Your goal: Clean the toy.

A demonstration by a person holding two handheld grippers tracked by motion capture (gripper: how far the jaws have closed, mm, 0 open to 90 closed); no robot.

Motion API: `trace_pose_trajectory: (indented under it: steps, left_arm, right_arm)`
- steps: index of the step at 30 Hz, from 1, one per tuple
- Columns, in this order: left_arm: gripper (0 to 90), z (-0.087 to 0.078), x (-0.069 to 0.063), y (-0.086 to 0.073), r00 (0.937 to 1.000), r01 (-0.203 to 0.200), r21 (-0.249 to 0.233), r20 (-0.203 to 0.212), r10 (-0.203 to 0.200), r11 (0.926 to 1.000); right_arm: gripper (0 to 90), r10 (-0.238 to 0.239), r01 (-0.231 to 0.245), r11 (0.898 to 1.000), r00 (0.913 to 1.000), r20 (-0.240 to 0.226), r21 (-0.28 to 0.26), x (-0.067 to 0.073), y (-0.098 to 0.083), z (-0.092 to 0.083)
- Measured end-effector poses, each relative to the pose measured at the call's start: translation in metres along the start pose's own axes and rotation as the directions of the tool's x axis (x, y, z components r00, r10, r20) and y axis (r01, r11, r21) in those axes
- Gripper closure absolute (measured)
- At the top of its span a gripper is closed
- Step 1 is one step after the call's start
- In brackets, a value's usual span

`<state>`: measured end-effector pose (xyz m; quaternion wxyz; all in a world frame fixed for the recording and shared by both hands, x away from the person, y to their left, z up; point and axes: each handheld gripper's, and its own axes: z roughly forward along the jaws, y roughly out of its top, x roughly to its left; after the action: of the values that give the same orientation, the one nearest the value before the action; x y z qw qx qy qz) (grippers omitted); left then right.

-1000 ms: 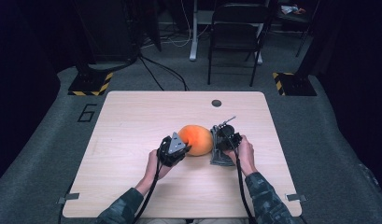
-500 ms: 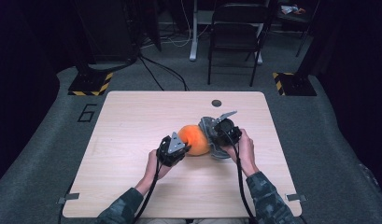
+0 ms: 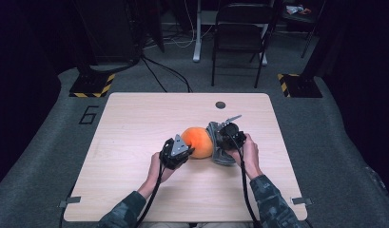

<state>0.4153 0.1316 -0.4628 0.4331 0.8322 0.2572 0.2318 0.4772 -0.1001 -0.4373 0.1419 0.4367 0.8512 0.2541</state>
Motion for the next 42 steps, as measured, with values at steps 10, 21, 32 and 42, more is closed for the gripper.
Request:
trace_pose_trajectory:
  steps: [10,21,32,42]
  left_arm:
    - [81.9,-0.001,0.003,-0.001,0.9999,0.015,-0.010,-0.006,-0.015,0.9998]
    - [50.9,-0.003,-0.002,0.004,0.9958,-0.037,0.049,-0.082,0.041,0.9981]
    - [48.7,0.007,-0.002,-0.001,0.9828,-0.107,0.075,-0.143,0.117,0.9914]
    - [80.2,0.008,-0.005,-0.002,0.9839,-0.103,0.034,-0.143,0.107,0.9941]
  right_arm:
    - [73.0,0.014,-0.014,0.999,0.9998,0.012,-0.034,-0.006,0.000,-0.006]
    - [73.1,-0.032,0.030,0.998,0.9992,-0.024,-0.051,0.011,0.006,-0.003]
    - [73.0,-0.015,0.014,0.999,0.9996,-0.024,-0.050,0.004,0.005,0.001]
    - [73.0,-0.001,0.000,0.998,0.9998,-0.021,-0.056,0.002,0.004,-0.004]
